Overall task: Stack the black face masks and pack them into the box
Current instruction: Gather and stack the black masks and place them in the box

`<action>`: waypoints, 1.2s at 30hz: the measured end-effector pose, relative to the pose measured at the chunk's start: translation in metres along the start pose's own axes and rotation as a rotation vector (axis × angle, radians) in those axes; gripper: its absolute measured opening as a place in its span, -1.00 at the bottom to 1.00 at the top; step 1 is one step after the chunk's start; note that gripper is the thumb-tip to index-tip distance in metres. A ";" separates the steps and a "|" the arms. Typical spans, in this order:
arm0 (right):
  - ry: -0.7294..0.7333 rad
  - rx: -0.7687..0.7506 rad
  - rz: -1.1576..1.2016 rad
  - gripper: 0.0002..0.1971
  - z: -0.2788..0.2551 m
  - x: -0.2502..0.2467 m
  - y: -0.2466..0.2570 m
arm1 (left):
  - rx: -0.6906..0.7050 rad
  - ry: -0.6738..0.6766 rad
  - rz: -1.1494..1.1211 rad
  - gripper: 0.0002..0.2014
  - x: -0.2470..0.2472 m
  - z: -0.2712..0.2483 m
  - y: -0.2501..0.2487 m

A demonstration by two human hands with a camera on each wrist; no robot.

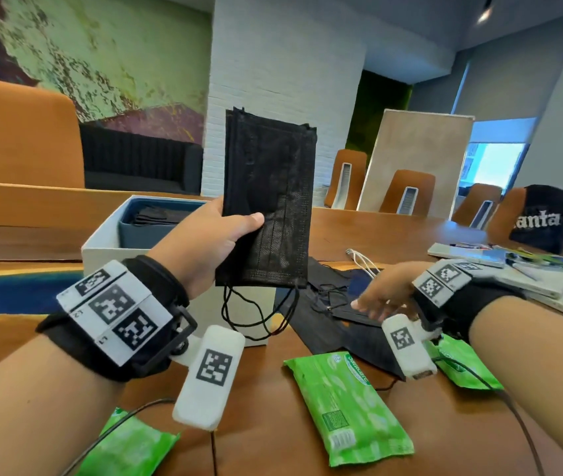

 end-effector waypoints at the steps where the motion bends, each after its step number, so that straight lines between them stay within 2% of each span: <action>1: 0.000 0.027 -0.094 -0.72 0.001 0.002 -0.003 | -0.003 0.005 -0.003 -0.77 -0.001 0.000 -0.001; 3: 0.008 0.083 -0.301 -0.61 0.003 0.002 -0.011 | -0.006 0.009 -0.014 -0.80 -0.003 0.001 -0.002; 6: 0.115 0.090 -0.374 -0.32 0.013 0.003 -0.020 | -0.003 0.019 -0.025 -0.83 -0.004 0.002 -0.005; 7: 0.158 0.076 -0.385 -0.33 0.011 0.006 -0.018 | 0.001 0.025 -0.030 -0.83 -0.004 0.002 -0.005; 9: 0.263 0.047 -0.426 -0.56 0.001 0.015 -0.007 | 0.008 0.036 -0.042 -0.83 -0.004 0.000 -0.006; 11: 0.265 -0.001 -0.424 -0.70 0.000 0.021 0.003 | 0.024 0.050 -0.054 -0.85 -0.003 0.000 -0.007; 15: 0.275 -0.063 -0.600 -0.53 0.007 0.037 0.015 | 0.043 0.060 -0.064 -0.86 -0.002 -0.003 -0.008; 18: 0.260 -0.056 -0.698 -0.52 0.013 0.045 0.017 | 0.050 0.073 -0.074 -0.85 -0.003 -0.003 -0.008; 21: 0.256 -0.052 -0.658 -0.48 0.012 0.044 0.019 | 0.060 0.082 -0.066 -0.84 -0.003 -0.002 -0.007; 27: 0.235 -0.081 -0.588 -0.53 0.011 0.044 0.018 | 0.052 0.096 -0.068 -0.83 -0.001 -0.003 -0.005; 29: 0.216 -0.082 -0.544 -0.60 0.012 0.044 0.015 | 0.053 0.094 -0.070 -0.83 -0.001 -0.004 -0.005; 33: 0.163 -0.073 -0.391 -0.88 0.005 0.025 0.004 | 0.036 0.082 -0.067 -0.83 -0.001 -0.004 -0.005; 36: 0.062 -0.125 -0.213 -0.83 -0.006 -0.004 -0.005 | -0.013 0.085 -0.035 -0.84 0.000 -0.001 -0.001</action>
Point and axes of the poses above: each hand's wrist, its own z-axis towards the middle knuckle, its own x-axis out of the palm, y = z × x, the point moved 2 cm from there along z, towards the middle knuckle, and after that the axes turned 10 degrees about -x, right-handed, at the moved point
